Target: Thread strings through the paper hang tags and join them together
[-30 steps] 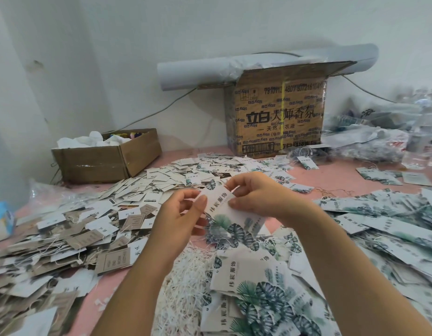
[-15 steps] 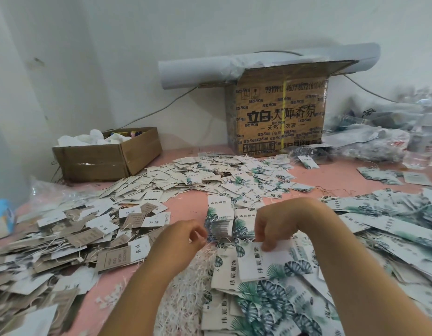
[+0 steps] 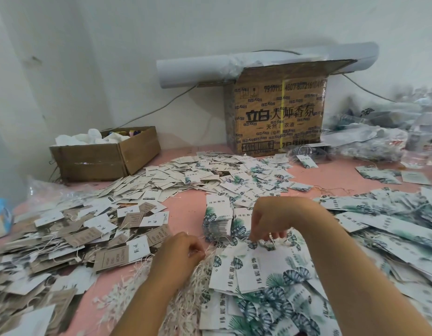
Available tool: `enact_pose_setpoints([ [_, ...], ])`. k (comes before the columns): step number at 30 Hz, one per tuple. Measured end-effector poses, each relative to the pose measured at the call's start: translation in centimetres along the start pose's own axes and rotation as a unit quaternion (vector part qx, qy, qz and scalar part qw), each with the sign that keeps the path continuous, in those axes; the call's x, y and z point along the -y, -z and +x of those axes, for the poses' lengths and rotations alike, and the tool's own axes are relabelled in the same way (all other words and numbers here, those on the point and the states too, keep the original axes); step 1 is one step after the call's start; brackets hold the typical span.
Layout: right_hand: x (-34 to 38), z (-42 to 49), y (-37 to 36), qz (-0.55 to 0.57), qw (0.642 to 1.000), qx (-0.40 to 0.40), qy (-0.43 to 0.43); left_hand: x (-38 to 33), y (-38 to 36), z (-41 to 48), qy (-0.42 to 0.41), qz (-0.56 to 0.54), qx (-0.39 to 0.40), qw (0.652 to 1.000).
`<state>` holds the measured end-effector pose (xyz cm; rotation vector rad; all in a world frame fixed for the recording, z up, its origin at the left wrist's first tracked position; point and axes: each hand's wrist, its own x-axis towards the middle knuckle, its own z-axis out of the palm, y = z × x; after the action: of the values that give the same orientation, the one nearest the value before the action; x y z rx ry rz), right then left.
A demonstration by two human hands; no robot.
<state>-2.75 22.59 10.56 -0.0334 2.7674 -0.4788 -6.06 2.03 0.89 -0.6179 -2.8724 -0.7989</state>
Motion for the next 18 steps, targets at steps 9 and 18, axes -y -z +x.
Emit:
enact_pose_setpoints([
  [9,1.3,0.7,-0.6,0.034,0.983,-0.15,0.105,-1.6,2.7,0.7,-0.02,-0.143,-0.076,0.987],
  [18,3.9,1.5,-2.3,0.22,0.931,-0.159,0.243,-4.7,4.7,0.0,-0.083,-0.229,-0.138,0.96],
])
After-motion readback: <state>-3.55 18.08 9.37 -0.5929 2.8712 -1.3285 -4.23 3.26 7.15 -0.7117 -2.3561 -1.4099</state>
